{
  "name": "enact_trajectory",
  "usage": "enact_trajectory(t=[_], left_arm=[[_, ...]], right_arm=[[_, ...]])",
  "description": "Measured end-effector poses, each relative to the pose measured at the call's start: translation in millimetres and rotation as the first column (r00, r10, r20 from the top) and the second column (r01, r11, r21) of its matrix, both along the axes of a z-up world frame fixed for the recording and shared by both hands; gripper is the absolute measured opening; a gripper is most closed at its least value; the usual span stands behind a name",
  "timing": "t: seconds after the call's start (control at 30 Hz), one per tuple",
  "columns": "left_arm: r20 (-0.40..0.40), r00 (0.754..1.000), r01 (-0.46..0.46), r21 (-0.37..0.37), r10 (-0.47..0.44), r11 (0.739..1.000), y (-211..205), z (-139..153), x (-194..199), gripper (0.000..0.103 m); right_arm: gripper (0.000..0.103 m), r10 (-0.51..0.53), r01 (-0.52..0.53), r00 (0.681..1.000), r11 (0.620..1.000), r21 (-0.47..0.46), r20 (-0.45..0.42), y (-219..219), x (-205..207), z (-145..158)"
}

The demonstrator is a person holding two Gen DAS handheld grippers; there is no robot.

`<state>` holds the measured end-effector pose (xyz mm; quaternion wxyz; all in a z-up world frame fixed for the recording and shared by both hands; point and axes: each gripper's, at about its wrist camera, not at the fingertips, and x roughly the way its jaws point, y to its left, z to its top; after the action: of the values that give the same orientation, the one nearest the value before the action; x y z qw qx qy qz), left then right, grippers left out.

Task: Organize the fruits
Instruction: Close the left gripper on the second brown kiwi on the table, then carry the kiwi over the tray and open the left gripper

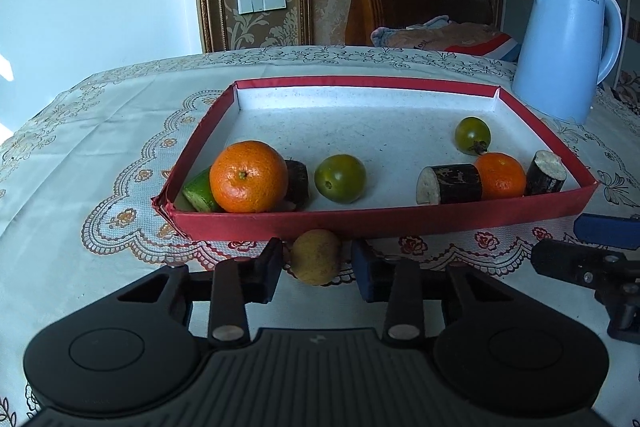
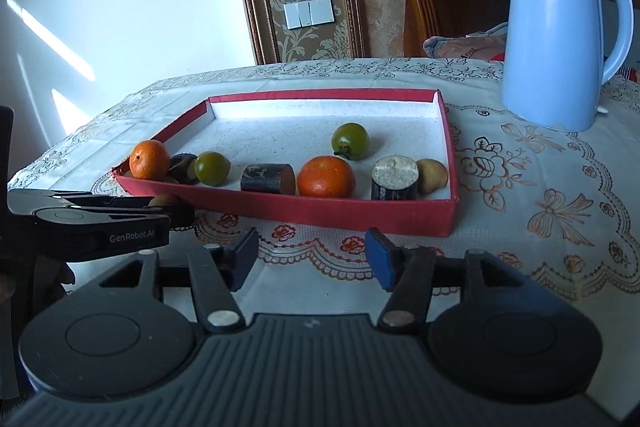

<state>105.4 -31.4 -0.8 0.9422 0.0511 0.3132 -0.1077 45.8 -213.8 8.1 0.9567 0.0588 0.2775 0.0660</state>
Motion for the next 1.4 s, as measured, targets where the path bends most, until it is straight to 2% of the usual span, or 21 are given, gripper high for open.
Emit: enact_trajectory(t=[0.1, 0.17, 0.33, 0.4, 0.57, 0.63, 0.73, 0.77, 0.8, 1.13, 1.2, 1.27, 1.4], left_arm=[[0.006, 1.000, -0.009, 0.008, 0.009, 1.000, -3.8, 0.0, -1.3, 0.031], [0.004, 1.000, -0.007, -0.001, 0.007, 1.000, -4.0, 0.1, -1.2, 0.026], [0.009, 1.000, -0.010, 0.000, 0.010, 1.000, -8.0, 0.6, -4.9, 0.026], [0.012, 1.000, -0.008, 0.000, 0.008, 1.000, -10.5, 1.1, -7.7, 0.026], [0.020, 1.000, 0.002, -0.008, -0.002, 1.000, -14.3, 2.5, -12.6, 0.026], [0.022, 1.000, -0.003, -0.010, 0.003, 1.000, -13.4, 2.4, -12.9, 0.026], [0.027, 1.000, -0.009, -0.014, 0.009, 1.000, -12.9, 2.7, -13.8, 0.026], [0.029, 1.000, -0.007, -0.015, 0.008, 1.000, -12.9, 3.1, -14.3, 0.026], [0.032, 0.999, -0.008, -0.016, 0.008, 1.000, -13.2, 3.5, -15.6, 0.026], [0.099, 0.995, 0.003, -0.027, 0.000, 1.000, -23.6, 22.8, -20.2, 0.026], [0.128, 0.992, 0.001, -0.021, 0.002, 1.000, -27.4, 31.0, -15.3, 0.026], [0.141, 0.990, 0.001, -0.048, 0.006, 0.999, -28.9, 39.5, -6.0, 0.026], [0.168, 0.985, -0.021, -0.056, 0.030, 0.998, -32.9, 46.2, 17.4, 0.026]], right_arm=[[0.061, -0.012, 0.012, 1.000, 1.000, -0.018, -0.008, 4.4, 3.4, -1.2], [0.061, -0.017, 0.017, 1.000, 1.000, -0.025, -0.014, 6.3, 5.6, -2.0], [0.059, -0.026, 0.025, 0.999, 0.999, -0.033, -0.029, 8.8, 10.1, -4.1], [0.045, -0.023, 0.021, 0.999, 0.999, -0.035, -0.043, 9.6, 12.4, -5.9], [0.037, -0.039, 0.035, 0.997, 0.998, -0.054, -0.070, 11.2, 15.3, -8.7], [0.028, -0.043, 0.040, 0.997, 0.998, -0.056, -0.070, 11.2, 15.3, -8.9], [0.021, -0.049, 0.046, 0.996, 0.997, -0.056, -0.068, 10.3, 15.1, -9.0], [0.010, -0.047, 0.043, 0.997, 0.998, -0.055, -0.069, 10.3, 15.1, -9.1], [0.009, -0.047, 0.043, 0.997, 0.998, -0.055, -0.069, 10.3, 14.9, -8.9], [0.008, -0.023, 0.022, 1.000, 0.999, -0.044, -0.008, 12.3, 11.9, 8.8], [0.008, -0.018, 0.019, 1.000, 0.999, -0.048, 0.008, 13.6, 16.5, 16.0], [0.008, -0.017, 0.019, 1.000, 0.998, -0.058, 0.024, 15.8, 24.4, 23.6], [0.008, -0.014, 0.014, 1.000, 0.999, -0.048, 0.013, 15.9, 47.1, 29.0]])
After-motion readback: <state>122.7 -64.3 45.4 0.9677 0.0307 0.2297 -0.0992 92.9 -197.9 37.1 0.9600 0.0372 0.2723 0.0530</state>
